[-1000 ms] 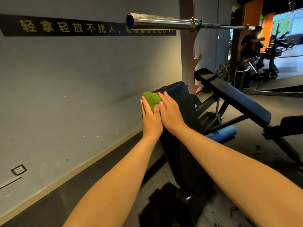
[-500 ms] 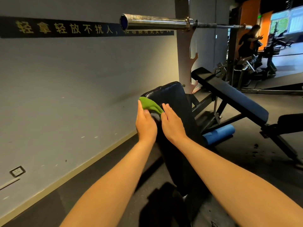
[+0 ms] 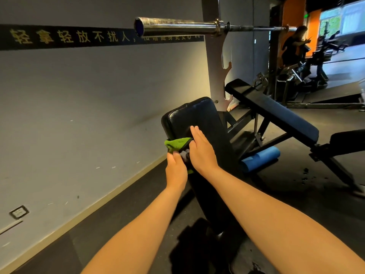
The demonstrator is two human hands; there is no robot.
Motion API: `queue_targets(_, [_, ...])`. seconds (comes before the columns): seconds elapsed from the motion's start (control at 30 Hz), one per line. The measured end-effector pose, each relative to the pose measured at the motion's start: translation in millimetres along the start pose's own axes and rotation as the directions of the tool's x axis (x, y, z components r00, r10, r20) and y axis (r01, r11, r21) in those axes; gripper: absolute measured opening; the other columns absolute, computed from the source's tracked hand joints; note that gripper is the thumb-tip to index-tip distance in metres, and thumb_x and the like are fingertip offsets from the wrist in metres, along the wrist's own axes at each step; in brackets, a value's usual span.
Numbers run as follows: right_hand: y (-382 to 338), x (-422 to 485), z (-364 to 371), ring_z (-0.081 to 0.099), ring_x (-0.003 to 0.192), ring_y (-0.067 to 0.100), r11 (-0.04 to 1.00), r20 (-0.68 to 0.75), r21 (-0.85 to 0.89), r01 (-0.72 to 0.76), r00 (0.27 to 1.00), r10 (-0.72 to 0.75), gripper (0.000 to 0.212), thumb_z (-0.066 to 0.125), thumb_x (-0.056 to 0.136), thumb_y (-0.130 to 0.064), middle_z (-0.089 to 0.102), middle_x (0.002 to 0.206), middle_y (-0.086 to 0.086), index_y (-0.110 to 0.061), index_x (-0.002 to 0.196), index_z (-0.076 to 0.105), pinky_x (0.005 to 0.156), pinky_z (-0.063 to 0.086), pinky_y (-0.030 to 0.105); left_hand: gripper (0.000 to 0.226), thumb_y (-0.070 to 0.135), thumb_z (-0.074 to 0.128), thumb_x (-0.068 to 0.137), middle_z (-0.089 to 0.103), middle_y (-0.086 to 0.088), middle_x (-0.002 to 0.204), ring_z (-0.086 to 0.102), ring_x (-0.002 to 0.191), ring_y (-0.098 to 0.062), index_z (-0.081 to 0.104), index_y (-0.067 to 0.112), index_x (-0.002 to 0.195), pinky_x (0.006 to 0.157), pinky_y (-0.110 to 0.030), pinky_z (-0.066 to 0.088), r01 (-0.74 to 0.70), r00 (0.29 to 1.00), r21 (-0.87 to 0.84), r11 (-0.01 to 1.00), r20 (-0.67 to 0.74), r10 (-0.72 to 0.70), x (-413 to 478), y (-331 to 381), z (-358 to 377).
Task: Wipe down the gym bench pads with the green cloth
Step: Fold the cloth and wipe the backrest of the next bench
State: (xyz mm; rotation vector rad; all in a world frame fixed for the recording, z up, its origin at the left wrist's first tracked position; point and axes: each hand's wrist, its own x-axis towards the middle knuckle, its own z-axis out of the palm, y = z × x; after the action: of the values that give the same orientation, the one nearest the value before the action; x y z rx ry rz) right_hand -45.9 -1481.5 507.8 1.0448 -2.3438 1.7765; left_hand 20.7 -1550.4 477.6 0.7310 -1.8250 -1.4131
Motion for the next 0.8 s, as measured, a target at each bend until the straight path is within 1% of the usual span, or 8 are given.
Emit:
queue_targets(0.1, [1,-1,-6,0.011,0.151,0.007,1.0,0.027,0.018,-0.01,1.0,0.009,0.057,0.032,0.104,-0.012,0.017,0.164,-0.013,-0.032,0.156,0.024,0.123,0.016,0.039,0.048,0.029,0.023,0.111,0.05,0.015,0.123,0.053,0.107,-0.003,0.017,0.033,0.158,0.081,-0.019,0.041,-0.107,0.994,-0.046,0.993,-0.041,0.106,10,32,-1])
queue_targets(0.17, [1,-1,-9,0.013,0.151,0.008,1.0,0.023,0.016,-0.01,1.0,0.01,0.059,0.035,0.103,-0.008,0.019,0.164,-0.011,-0.03,0.156,0.026,0.123,0.016,0.038,0.052,0.028,0.022,0.111,0.037,0.018,0.132,0.041,0.118,-0.001,0.005,0.033,0.16,0.087,-0.015,0.036,-0.149,0.986,-0.056,0.987,-0.078,0.144,18,56,1])
queue_targets(0.27, [2,-1,-11,0.015,0.151,0.009,0.998,0.03,0.057,-0.015,0.999,0.014,0.058,0.034,0.102,-0.008,0.021,0.164,-0.01,-0.029,0.156,0.028,0.125,0.016,0.041,0.053,0.036,0.025,0.11,0.042,0.005,0.148,0.043,0.132,-0.014,0.009,0.032,0.16,0.097,-0.025,0.035,-0.172,0.983,-0.07,0.983,-0.084,0.166,23,54,4])
queue_targets(0.33, [4,-1,-13,0.015,0.151,0.009,0.996,0.048,0.089,-0.012,0.999,0.008,0.058,0.034,0.103,-0.008,0.021,0.164,-0.01,-0.029,0.156,0.027,0.125,0.016,0.042,0.05,0.04,0.028,0.109,0.051,0.001,0.14,0.049,0.13,-0.019,0.018,0.031,0.158,0.096,-0.03,0.041,-0.168,0.985,-0.073,0.983,-0.06,0.163,20,36,4])
queue_targets(0.47, [10,-5,-16,0.011,0.151,0.008,0.988,0.091,0.149,-0.026,0.996,0.012,0.058,0.034,0.103,-0.008,0.018,0.164,-0.014,-0.032,0.156,0.026,0.125,0.015,0.043,0.038,0.038,0.028,0.109,0.059,0.007,0.113,0.058,0.113,-0.018,0.037,0.025,0.144,0.083,-0.029,0.04,-0.052,0.999,-0.057,0.997,0.006,0.053,-5,0,7])
queue_targets(0.57, [9,-8,-13,0.009,0.152,0.007,0.99,0.084,0.138,-0.042,0.996,0.03,0.059,0.033,0.104,-0.007,0.016,0.164,-0.014,-0.033,0.156,0.024,0.125,0.012,0.04,0.032,0.036,0.026,0.11,0.056,0.015,0.099,0.055,0.09,-0.002,0.039,0.029,0.139,0.079,-0.028,0.039,0.029,0.999,-0.058,0.998,0.037,-0.026,-22,-13,6])
queue_targets(0.7, [4,-11,-2,0.005,0.151,0.005,0.996,0.034,0.08,-0.03,0.999,0.028,0.059,0.033,0.104,-0.008,0.013,0.165,-0.014,-0.031,0.157,0.02,0.116,0.007,0.026,0.039,0.033,0.025,0.11,0.061,0.001,0.121,0.059,0.113,-0.019,0.038,0.028,0.147,0.089,-0.033,0.045,0.0,1.0,-0.113,0.994,-0.008,-0.001,-4,5,1])
queue_targets(0.8, [7,-11,4,0.005,0.151,0.003,0.998,-0.002,0.049,-0.034,0.999,0.034,0.061,0.033,0.103,-0.008,0.015,0.164,-0.015,-0.03,0.158,0.02,0.112,0.006,0.022,0.046,0.032,0.025,0.11,0.052,0.001,0.139,0.048,0.125,-0.013,0.024,0.03,0.156,0.096,-0.03,0.04,-0.087,0.995,-0.175,0.981,-0.071,0.076,20,41,-1])
